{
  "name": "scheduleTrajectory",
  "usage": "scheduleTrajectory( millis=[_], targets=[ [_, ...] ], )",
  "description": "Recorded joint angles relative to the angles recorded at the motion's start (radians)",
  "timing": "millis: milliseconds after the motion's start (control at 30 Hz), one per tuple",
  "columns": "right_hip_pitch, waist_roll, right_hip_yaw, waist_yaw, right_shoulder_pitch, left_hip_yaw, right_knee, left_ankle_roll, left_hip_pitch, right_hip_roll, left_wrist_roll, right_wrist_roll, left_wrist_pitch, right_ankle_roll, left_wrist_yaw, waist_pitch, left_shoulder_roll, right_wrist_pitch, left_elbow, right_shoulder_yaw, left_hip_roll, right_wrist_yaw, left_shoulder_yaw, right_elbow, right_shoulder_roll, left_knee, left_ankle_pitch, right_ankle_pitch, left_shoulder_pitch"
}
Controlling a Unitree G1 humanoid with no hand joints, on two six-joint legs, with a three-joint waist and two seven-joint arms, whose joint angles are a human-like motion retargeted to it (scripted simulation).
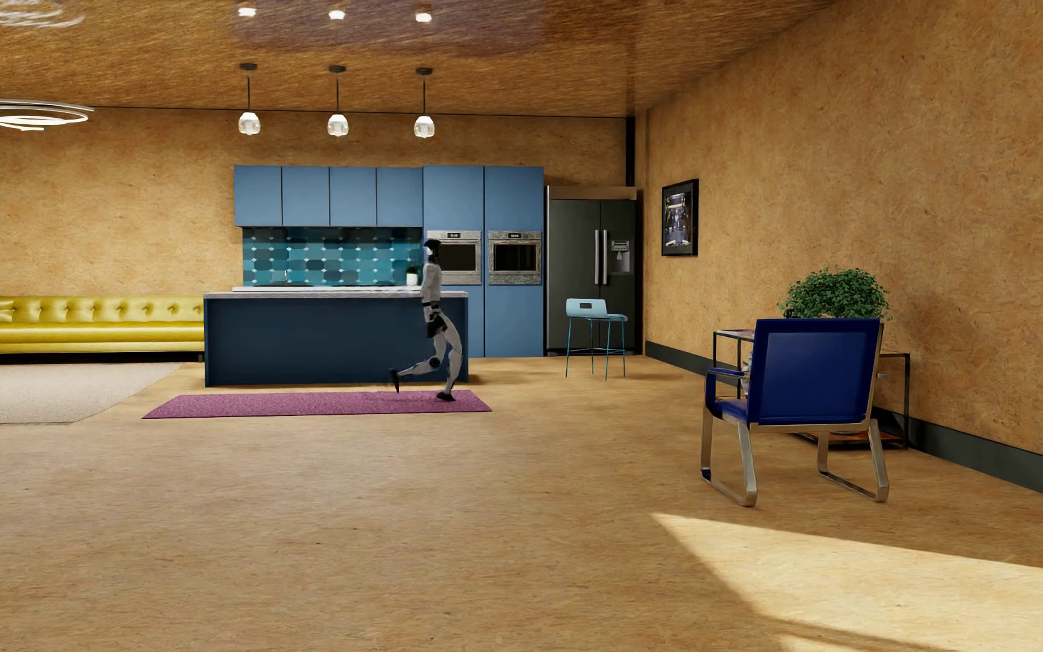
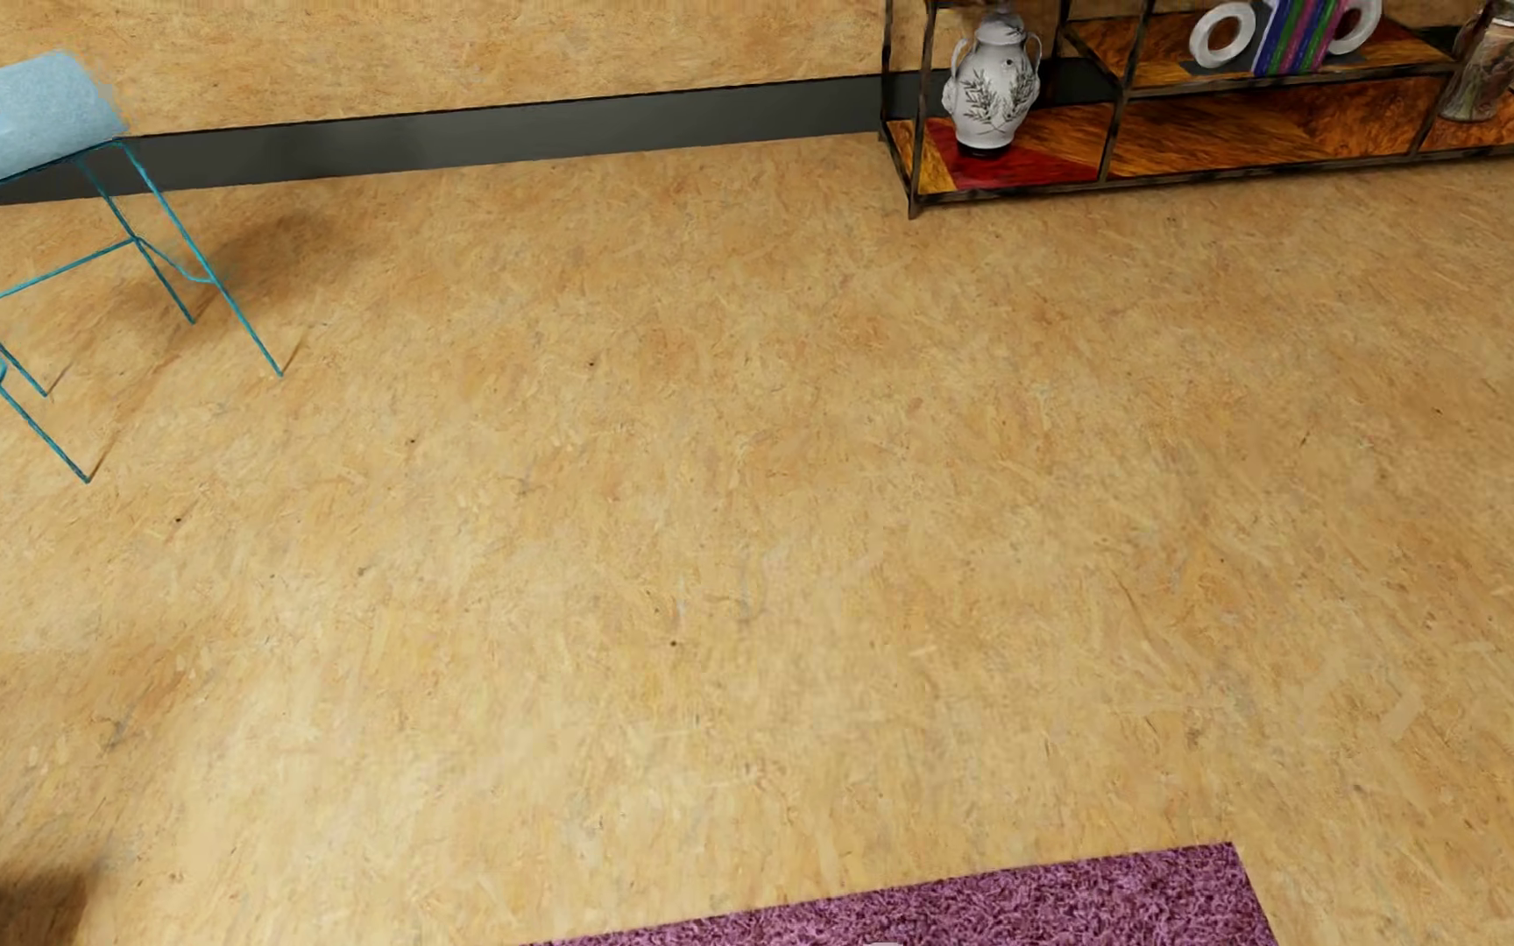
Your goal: Walk to the chair
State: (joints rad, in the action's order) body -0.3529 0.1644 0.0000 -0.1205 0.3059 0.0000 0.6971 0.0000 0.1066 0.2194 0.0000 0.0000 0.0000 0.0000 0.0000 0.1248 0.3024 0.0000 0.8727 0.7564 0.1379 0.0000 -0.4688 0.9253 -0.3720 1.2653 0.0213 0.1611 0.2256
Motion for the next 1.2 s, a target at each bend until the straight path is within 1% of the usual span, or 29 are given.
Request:
scheduleTrajectory(
  millis=[67, 133, 200, 267, 300, 333, 367, 400, 433, 467, 500, 533, 600, 633, 667, 700, 733, 767, 800, 833, 867, 900, 933, 967, 1000, 1033, 1100, 1133, 1200],
  targets=[
    [0.196, -0.040, 0.000, 0.115, -0.053, 0.000, -0.072, 0.000, -0.182, -0.019, 0.000, 0.000, 0.000, 0.000, 0.000, 0.014, 0.009, 0.000, 0.021, 0.004, -0.006, 0.000, -0.036, -0.036, -0.005, 0.149, -0.278, -0.143, 0.036],
    [0.371, -0.086, 0.000, 0.242, -0.128, 0.000, -0.163, 0.000, -0.320, -0.049, 0.000, 0.000, 0.000, 0.000, 0.000, 0.003, 0.019, 0.000, 0.036, 0.031, -0.009, 0.000, -0.032, -0.085, -0.025, -0.033, -0.335, -0.299, 0.087],
    [0.535, -0.120, 0.000, 0.313, -0.196, 0.000, -0.248, 0.000, -0.398, -0.083, 0.000, 0.000, 0.000, 0.000, 0.000, -0.001, 0.037, 0.000, 0.059, -0.015, -0.002, 0.000, -0.019, -0.126, -0.039, -0.366, -0.271, -0.447, 0.118],
    [0.633, -0.125, 0.000, 0.355, -0.258, 0.000, -0.276, 0.000, -0.450, -0.094, 0.000, 0.000, 0.000, 0.000, 0.000, -0.034, 0.044, 0.000, 0.088, -0.101, 0.006, 0.000, -0.042, -0.153, -0.054, -0.684, -0.095, -0.569, 0.123],
    [0.664, -0.134, 0.000, 0.354, -0.279, 0.000, -0.275, 0.000, -0.491, -0.092, 0.000, 0.000, 0.000, 0.000, 0.000, -0.048, 0.046, 0.000, 0.102, -0.143, 0.007, 0.000, -0.037, -0.156, -0.052, -1.098, -0.001, -0.582, 0.124],
    [0.693, -0.141, 0.000, 0.381, -0.289, 0.000, -0.253, 0.000, -0.531, -0.113, 0.000, 0.000, 0.000, 0.000, 0.000, -0.049, 0.051, 0.000, 0.101, -0.150, 0.007, 0.000, -0.054, -0.182, -0.069, -0.761, -0.082, -0.558, 0.123],
    [0.735, -0.157, 0.000, 0.409, -0.268, 0.000, -0.211, 0.000, -0.550, -0.144, 0.000, 0.000, 0.000, 0.000, 0.000, -0.037, 0.054, 0.000, 0.114, -0.206, -0.022, 0.000, -0.072, -0.208, -0.070, -0.668, -0.072, -0.497, 0.116],
    [0.723, -0.176, 0.000, 0.428, -0.247, 0.000, -0.107, 0.000, -0.570, -0.173, 0.000, 0.000, 0.000, 0.000, 0.000, -0.053, 0.053, 0.000, 0.134, -0.233, -0.043, 0.000, -0.077, -0.193, -0.051, -0.579, -0.021, -0.370, 0.116],
    [0.686, -0.209, 0.000, 0.433, -0.215, 0.000, 0.074, 0.000, -0.540, -0.218, 0.000, 0.000, 0.000, 0.000, 0.000, -0.047, 0.051, 0.000, 0.159, -0.244, -0.093, 0.000, -0.074, -0.161, -0.019, -0.498, -0.057, -0.166, 0.113],
    [0.568, -0.205, 0.000, 0.409, -0.187, 0.000, 0.331, 0.000, -0.503, -0.212, 0.000, 0.000, 0.000, 0.000, 0.000, -0.047, 0.044, 0.000, 0.166, -0.229, -0.128, 0.000, -0.057, -0.145, -0.007, -0.484, -0.111, -0.003, 0.099],
    [0.448, -0.211, 0.000, 0.387, -0.176, 0.000, 0.589, 0.000, -0.431, -0.231, 0.000, 0.000, 0.000, 0.000, 0.000, -0.026, 0.037, 0.000, 0.144, -0.200, -0.167, 0.000, -0.027, -0.124, 0.006, -0.495, -0.160, -0.002, 0.095],
    [0.331, -0.196, 0.000, 0.348, -0.174, 0.000, 0.731, 0.000, -0.336, -0.226, 0.000, 0.000, 0.000, 0.000, 0.000, -0.008, 0.039, 0.000, 0.113, -0.130, -0.157, 0.000, -0.037, -0.107, 0.006, -0.531, -0.183, -0.064, 0.079],
    [0.137, -0.139, 0.000, 0.218, -0.102, 0.000, 0.634, 0.000, -0.187, -0.192, 0.000, 0.000, 0.000, 0.000, 0.000, 0.003, 0.040, 0.000, 0.028, -0.106, -0.131, 0.000, -0.043, -0.139, 0.003, -0.612, -0.208, -0.042, 0.050],
    [0.086, -0.128, 0.000, 0.168, -0.096, 0.000, 0.429, 0.000, -0.103, -0.178, 0.000, 0.000, 0.000, 0.000, 0.000, 0.012, 0.054, 0.000, -0.010, -0.054, -0.109, 0.000, -0.045, -0.049, 0.019, -0.648, -0.222, 0.045, 0.031],
    [0.028, -0.122, 0.000, 0.121, -0.065, 0.000, 0.195, 0.000, -0.046, -0.178, 0.000, 0.000, 0.000, 0.000, 0.000, -0.002, 0.056, 0.000, -0.056, -0.093, -0.110, 0.000, -0.020, -0.022, 0.029, -0.690, -0.241, 0.089, 0.020],
    [0.016, -0.119, 0.000, 0.093, -0.041, 0.000, -0.049, 0.000, 0.037, -0.167, 0.000, 0.000, 0.000, 0.000, 0.000, -0.011, 0.064, 0.000, -0.094, -0.098, -0.107, 0.000, -0.002, 0.004, 0.029, -0.730, -0.273, -0.014, 0.013],
    [0.019, -0.132, 0.000, 0.078, -0.024, 0.000, -0.177, 0.000, 0.099, -0.159, 0.000, 0.000, 0.000, 0.000, 0.000, -0.028, 0.076, 0.000, -0.130, -0.068, -0.126, 0.000, 0.032, 0.008, 0.022, -0.760, -0.315, -0.366, 0.001],
    [-0.003, -0.138, 0.000, 0.068, -0.002, 0.000, -0.534, 0.000, 0.133, -0.167, 0.000, 0.000, 0.000, 0.000, 0.000, -0.054, 0.090, 0.000, -0.156, -0.046, -0.131, 0.000, 0.063, 0.008, 0.012, -0.761, -0.372, -0.083, -0.004],
    [-0.022, -0.145, 0.000, 0.056, 0.018, 0.000, -0.562, 0.000, 0.163, -0.167, 0.000, 0.000, 0.000, 0.000, 0.000, -0.062, 0.097, 0.000, -0.156, -0.024, -0.146, 0.000, 0.090, 0.019, 0.007, -0.757, -0.409, -0.044, -0.010],
    [-0.056, -0.132, 0.000, 0.039, 0.028, 0.000, -0.202, 0.000, 0.193, -0.150, 0.000, 0.000, 0.000, 0.000, 0.000, -0.053, 0.091, 0.000, -0.146, -0.008, -0.142, 0.000, 0.124, 0.032, 0.004, -0.727, -0.414, -0.390, -0.002],
    [-0.060, -0.117, 0.000, 0.035, 0.039, 0.000, -0.168, 0.000, 0.209, -0.116, 0.000, 0.000, 0.000, 0.000, 0.000, -0.053, 0.081, 0.000, -0.120, -0.006, -0.131, 0.000, 0.157, 0.042, -0.001, -0.661, -0.372, -0.274, 0.014],
    [-0.059, -0.073, 0.000, 0.041, 0.049, 0.000, -0.166, 0.000, 0.155, -0.062, 0.000, 0.000, 0.000, 0.000, 0.000, -0.057, 0.063, 0.000, -0.087, -0.020, -0.078, 0.000, 0.168, 0.054, -0.003, -0.491, -0.230, -0.104, 0.027],
    [-0.038, -0.054, 0.000, 0.060, 0.053, 0.000, -0.094, 0.000, 0.100, -0.021, 0.000, 0.000, 0.000, 0.000, 0.000, -0.037, 0.048, 0.000, -0.042, -0.012, -0.035, 0.000, 0.159, 0.071, -0.009, -0.261, -0.043, 0.010, 0.051],
    [-0.003, -0.047, 0.000, 0.079, 0.046, 0.000, -0.062, 0.000, -0.015, 0.012, 0.000, 0.000, 0.000, 0.000, 0.000, -0.025, 0.043, 0.000, -0.018, -0.028, -0.006, 0.000, 0.152, 0.064, -0.013, -0.035, -0.057, 0.032, 0.068],
    [0.078, -0.049, 0.000, 0.081, 0.038, 0.000, -0.075, 0.000, -0.121, 0.027, 0.000, 0.000, 0.000, 0.000, 0.000, 0.007, 0.041, 0.000, 0.001, -0.057, 0.009, 0.000, 0.131, 0.037, -0.020, 0.073, -0.170, 0.017, 0.075],
    [0.143, -0.077, 0.000, 0.128, 0.018, 0.000, -0.095, 0.000, -0.219, 0.019, 0.000, 0.000, 0.000, 0.000, 0.000, 0.011, 0.041, 0.000, 0.030, -0.083, 0.000, 0.000, 0.106, 0.021, -0.016, 0.036, -0.213, -0.035, 0.079],
    [0.264, -0.135, 0.000, 0.242, -0.023, 0.000, -0.120, 0.000, -0.319, 0.013, 0.000, 0.000, 0.000, 0.000, 0.000, 0.017, 0.060, 0.000, 0.037, -0.094, -0.013, 0.000, 0.094, -0.065, -0.032, -0.298, -0.244, -0.162, 0.114],
    [0.319, -0.157, 0.000, 0.267, -0.044, 0.000, -0.145, 0.000, -0.343, 0.008, 0.000, 0.000, 0.000, 0.000, 0.000, 0.007, 0.068, 0.000, 0.033, -0.123, -0.007, 0.000, 0.115, -0.090, -0.032, -0.514, -0.200, -0.227, 0.145],
    [0.374, -0.186, 0.000, 0.295, -0.081, 0.000, -0.141, 0.000, -0.404, -0.007, 0.000, 0.000, 0.000, 0.000, 0.000, -0.027, 0.067, 0.000, 0.039, -0.192, 0.015, 0.000, 0.114, -0.156, -0.053, -0.754, 0.321, -0.355, 0.192]
  ],
)
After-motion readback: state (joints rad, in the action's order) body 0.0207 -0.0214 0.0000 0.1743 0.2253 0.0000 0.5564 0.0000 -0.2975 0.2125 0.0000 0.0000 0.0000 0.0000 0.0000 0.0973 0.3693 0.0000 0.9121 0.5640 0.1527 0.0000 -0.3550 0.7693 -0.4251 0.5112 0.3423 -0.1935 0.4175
